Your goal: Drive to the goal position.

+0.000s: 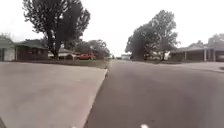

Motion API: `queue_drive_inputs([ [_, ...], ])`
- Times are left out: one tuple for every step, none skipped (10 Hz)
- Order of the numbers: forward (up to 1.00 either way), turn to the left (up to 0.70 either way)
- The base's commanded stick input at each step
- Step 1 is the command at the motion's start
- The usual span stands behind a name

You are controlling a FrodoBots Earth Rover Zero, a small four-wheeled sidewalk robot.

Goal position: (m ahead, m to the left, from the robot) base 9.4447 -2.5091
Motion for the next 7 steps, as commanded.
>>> queue_drive_inputs([
  [1.0,0.0],
  [1.0,0.0],
  [1.0,0.0],
  [1.0,0.0],
  [1.0,0.0],
  [1.0,0.0],
  [1.0,0.0],
])
